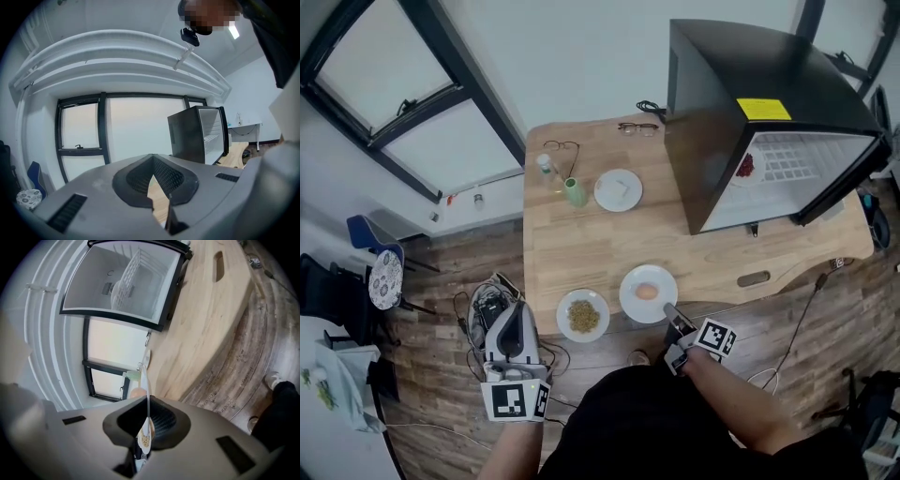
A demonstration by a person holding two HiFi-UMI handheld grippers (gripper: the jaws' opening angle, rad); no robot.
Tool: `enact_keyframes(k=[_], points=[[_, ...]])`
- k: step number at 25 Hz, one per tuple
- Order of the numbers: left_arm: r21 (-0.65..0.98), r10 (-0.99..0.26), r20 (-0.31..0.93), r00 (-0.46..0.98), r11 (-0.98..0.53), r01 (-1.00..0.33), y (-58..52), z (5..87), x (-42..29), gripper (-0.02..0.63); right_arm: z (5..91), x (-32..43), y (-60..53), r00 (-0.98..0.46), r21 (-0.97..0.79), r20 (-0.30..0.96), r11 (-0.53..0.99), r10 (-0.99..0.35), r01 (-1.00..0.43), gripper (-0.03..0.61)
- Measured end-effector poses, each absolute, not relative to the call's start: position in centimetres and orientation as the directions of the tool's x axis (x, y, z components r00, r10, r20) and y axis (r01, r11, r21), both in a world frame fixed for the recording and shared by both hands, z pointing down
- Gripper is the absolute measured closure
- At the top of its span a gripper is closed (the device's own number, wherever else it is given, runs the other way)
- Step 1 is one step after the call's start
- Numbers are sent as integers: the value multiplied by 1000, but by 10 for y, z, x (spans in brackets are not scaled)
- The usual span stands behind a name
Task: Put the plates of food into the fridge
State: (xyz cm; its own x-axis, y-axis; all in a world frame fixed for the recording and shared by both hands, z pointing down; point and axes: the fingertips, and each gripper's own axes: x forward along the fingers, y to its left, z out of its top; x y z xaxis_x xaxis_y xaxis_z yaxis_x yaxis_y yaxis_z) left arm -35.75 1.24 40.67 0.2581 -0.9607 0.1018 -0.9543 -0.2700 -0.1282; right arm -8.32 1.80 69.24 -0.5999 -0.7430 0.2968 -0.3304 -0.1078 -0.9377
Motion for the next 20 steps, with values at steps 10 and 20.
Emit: enact_keyframes(k=[10,20], points=[[-76,-913,53,406,-409,-909,-24,402,-301,611,619,-13,10,-472,-942,226,-67,-852,-329,548],[-67,-834,1,552,-551,-832,-61,385,-215,611,567,68,6,-328,-923,173,-37,-929,-383,548]])
